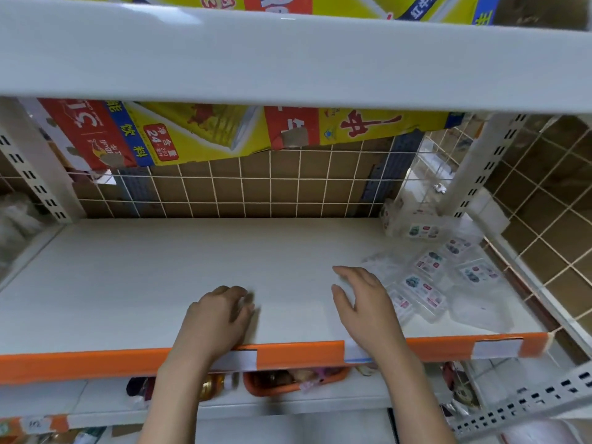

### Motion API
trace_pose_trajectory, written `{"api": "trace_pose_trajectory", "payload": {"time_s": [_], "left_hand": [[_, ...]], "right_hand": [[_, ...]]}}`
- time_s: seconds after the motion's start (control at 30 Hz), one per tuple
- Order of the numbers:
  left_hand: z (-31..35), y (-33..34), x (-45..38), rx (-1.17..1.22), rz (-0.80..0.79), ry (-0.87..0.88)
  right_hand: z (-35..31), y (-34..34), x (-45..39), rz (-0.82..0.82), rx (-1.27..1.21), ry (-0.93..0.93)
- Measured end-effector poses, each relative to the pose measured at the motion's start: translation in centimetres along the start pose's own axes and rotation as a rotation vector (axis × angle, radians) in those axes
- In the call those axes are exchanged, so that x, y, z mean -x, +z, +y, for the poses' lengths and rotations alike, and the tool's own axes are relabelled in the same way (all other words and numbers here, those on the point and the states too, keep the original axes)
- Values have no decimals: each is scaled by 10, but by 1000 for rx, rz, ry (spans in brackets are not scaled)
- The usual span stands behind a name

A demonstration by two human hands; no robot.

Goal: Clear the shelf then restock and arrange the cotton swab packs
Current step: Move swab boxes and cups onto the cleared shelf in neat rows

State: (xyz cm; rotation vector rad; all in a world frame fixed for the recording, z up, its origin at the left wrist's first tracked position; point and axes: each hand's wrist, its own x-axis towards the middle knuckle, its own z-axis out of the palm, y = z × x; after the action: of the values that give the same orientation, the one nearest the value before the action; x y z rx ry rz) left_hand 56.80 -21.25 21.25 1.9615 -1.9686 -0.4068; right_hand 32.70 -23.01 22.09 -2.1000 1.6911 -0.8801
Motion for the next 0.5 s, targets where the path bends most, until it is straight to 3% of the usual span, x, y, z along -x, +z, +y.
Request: {"api": "trace_pose_trajectory", "payload": {"time_s": [0.37, 0.5], "left_hand": [[143, 55, -27, -71, 10, 146], [192, 75, -27, -162, -25, 107]], "right_hand": [[104, -93, -2, 53, 56, 102], [130, -111, -1, 35, 54, 94]]}}
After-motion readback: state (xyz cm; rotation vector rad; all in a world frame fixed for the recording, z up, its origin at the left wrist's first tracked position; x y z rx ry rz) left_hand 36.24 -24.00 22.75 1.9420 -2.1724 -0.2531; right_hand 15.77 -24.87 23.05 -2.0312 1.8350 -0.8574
